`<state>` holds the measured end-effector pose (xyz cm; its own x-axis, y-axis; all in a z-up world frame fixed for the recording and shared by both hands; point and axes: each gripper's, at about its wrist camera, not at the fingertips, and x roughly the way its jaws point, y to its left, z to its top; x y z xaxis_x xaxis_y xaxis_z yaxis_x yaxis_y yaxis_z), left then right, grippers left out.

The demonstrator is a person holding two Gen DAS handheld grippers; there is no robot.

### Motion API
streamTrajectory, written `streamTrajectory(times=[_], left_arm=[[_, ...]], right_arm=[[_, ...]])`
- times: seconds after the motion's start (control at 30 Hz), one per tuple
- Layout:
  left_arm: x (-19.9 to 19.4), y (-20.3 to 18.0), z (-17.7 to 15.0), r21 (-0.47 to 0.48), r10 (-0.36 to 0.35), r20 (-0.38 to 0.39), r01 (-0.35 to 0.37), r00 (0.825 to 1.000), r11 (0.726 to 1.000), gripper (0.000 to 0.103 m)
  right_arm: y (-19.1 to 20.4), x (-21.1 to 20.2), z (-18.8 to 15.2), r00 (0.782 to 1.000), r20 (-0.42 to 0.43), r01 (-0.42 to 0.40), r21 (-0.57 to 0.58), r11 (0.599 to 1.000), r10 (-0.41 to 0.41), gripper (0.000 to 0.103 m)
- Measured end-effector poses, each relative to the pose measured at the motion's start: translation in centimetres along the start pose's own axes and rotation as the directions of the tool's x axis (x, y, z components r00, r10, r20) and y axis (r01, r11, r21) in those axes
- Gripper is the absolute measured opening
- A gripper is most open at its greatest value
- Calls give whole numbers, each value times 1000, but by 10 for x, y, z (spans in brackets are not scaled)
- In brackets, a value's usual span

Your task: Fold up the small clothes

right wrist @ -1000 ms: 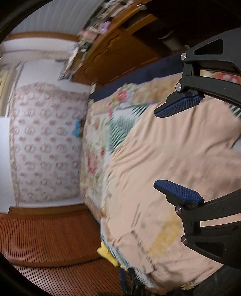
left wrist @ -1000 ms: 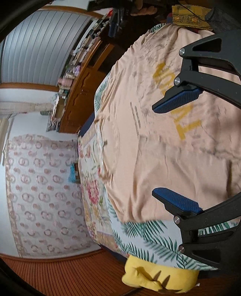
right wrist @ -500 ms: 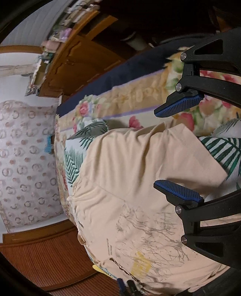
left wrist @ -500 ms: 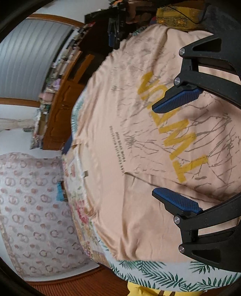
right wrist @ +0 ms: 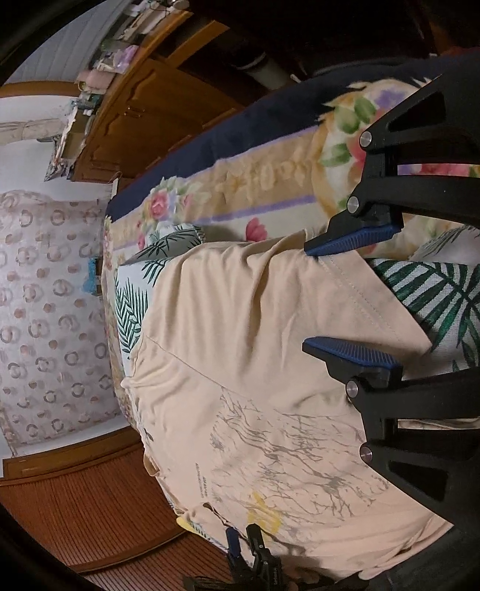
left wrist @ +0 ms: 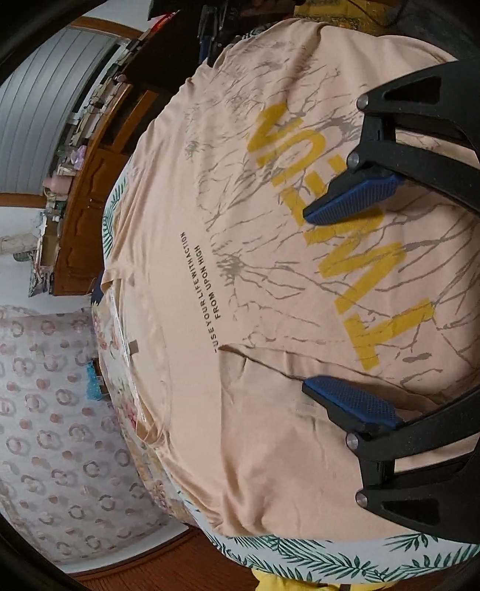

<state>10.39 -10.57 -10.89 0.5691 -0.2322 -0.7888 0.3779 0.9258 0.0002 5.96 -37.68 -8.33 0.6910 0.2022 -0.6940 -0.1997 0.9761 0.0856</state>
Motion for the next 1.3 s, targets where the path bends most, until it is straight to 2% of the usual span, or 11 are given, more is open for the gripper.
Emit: streamTrajectory(times=[0.07,0.17,0.23,0.3,0.4,0.5,0.63,0.87,1.0,1.13,1.3], left_arm=[[0,-1,0,4,-1,-3,1,1000,1000,90],[2,-5,0,25,-12,-20,12,1000,1000,102],[2,-5,1,26,-12,-21,13,1000,1000,102],[2,-6,0,27,-11,-21,12,1000,1000,102],[2,-5,1,27,-11,-21,11,1000,1000,103],[3,-5,0,26,-12,-22,12,1000,1000,103],[3,-5,0,26,-11,-22,12,1000,1000,103],[-1,-3,0,25,1,-8,0,1000,1000,103],[-20,3,-1,1,-5,65,5,998,1000,103],[-41,8,-3,-20,13,135,-11,991,1000,103],[-62,14,-4,-47,35,212,-26,977,999,103]], right_arm=[[2,-1,-1,1000,1,17,-11,1000,-17,41],[4,-2,-1,999,4,54,-44,998,-54,35],[4,-3,-1,997,5,77,-64,995,-77,29],[4,-3,0,994,6,109,-85,990,-109,16],[3,-4,1,994,2,110,-106,988,-111,5],[2,-6,4,995,7,97,-110,989,-97,3],[10,-17,20,996,72,59,-114,992,-51,3],[58,-30,55,980,165,-79,-189,979,111,3],[85,-18,59,971,147,-151,-227,962,187,3],[101,4,56,966,93,-213,-233,949,240,3],[105,29,56,969,55,-222,-231,947,240,6]])
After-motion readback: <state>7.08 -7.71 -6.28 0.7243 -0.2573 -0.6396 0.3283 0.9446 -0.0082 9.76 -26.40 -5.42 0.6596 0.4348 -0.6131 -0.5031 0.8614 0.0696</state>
